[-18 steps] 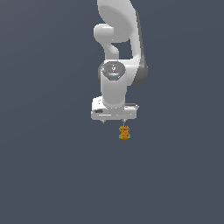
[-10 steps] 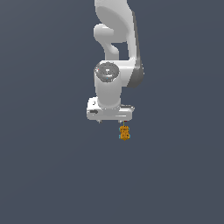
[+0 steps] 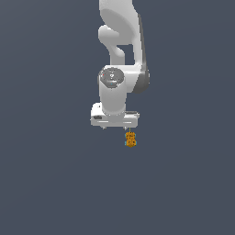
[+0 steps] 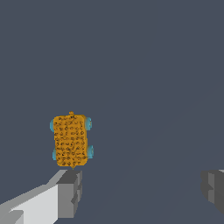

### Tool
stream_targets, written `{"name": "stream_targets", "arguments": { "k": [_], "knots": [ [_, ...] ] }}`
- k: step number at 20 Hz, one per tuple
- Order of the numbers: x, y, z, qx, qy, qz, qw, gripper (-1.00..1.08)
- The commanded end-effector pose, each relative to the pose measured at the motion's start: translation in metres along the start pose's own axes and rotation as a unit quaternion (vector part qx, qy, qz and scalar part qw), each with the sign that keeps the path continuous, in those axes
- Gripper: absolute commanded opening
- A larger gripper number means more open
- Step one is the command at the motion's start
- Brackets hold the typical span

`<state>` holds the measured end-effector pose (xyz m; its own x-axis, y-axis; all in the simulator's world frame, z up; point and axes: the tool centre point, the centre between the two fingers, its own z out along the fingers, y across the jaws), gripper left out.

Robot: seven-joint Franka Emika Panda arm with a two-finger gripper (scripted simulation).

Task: Pick up the object and move it to a goal position.

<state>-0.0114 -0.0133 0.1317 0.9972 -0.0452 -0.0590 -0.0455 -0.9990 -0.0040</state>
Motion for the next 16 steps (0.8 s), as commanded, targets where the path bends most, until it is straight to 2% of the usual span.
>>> {"name": "stream_targets", "arguments": {
  "k": [1,16],
  "knots": [
    [-0.002,-0.007,0.006,-0.001,0.002,-0.002,1.0,1.0],
    [-0.027,-0.077,0.063,-0.003,0.027,-0.025,0.9993,1.0]
  ]
}}
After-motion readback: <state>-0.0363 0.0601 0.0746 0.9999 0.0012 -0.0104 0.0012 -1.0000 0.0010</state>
